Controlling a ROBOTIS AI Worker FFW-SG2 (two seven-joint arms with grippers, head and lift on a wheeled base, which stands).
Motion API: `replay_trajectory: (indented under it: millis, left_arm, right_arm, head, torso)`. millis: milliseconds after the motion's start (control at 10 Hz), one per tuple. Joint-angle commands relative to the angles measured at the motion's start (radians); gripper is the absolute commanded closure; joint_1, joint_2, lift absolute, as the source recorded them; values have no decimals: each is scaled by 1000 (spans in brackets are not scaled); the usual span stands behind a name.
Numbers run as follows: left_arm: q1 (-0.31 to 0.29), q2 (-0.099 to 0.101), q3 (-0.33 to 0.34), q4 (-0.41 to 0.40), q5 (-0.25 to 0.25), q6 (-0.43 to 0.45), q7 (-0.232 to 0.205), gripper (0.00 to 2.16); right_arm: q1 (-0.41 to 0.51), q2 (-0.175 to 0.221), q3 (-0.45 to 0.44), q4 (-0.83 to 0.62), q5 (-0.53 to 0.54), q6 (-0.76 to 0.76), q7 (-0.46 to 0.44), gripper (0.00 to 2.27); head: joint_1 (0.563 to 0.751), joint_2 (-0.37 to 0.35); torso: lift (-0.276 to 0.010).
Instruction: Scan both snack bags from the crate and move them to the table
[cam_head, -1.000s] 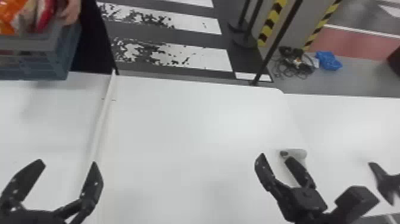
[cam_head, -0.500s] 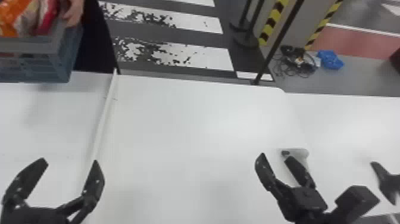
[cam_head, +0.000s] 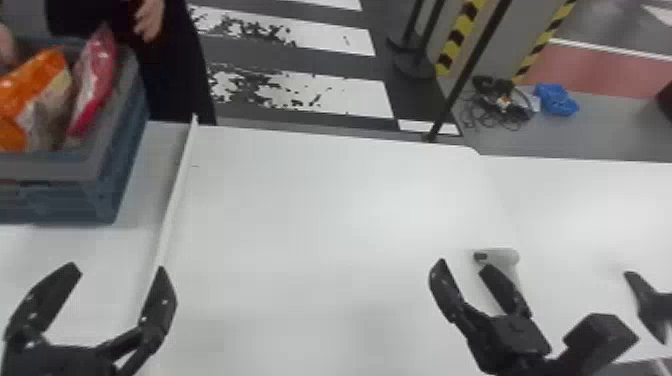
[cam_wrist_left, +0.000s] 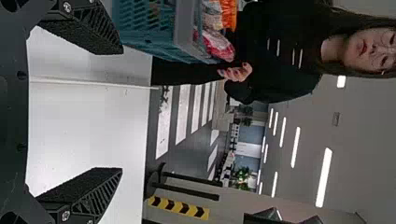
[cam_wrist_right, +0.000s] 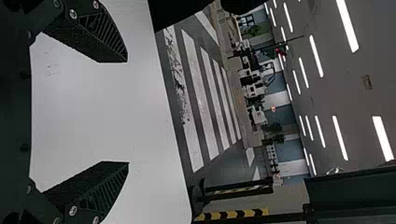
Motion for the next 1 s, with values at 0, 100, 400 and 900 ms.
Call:
replay_trajectory:
  millis: [0, 100, 400, 900]
  left_arm:
    - [5, 2, 2, -11, -3, -6, 4, 103]
    - [9, 2, 7, -11, -5, -9, 4, 103]
    - [9, 7, 24, -7, -5, -28, 6, 103]
    - [-96, -10, 234, -47, 162, 169, -57, 97]
  right_arm:
    - [0, 0, 0, 0, 0, 0, 0, 161]
    - [2, 0, 0, 0, 0, 0, 0, 161]
    - [0, 0, 3, 0, 0, 0, 0, 161]
    - [2, -2, 0, 0, 0, 0, 2, 161]
  head:
    - [695, -218]
    - [695, -216]
    - [695, -207]
    - [695, -119]
  torso:
    - [-87]
    - [-87]
    - [-87]
    - [-87]
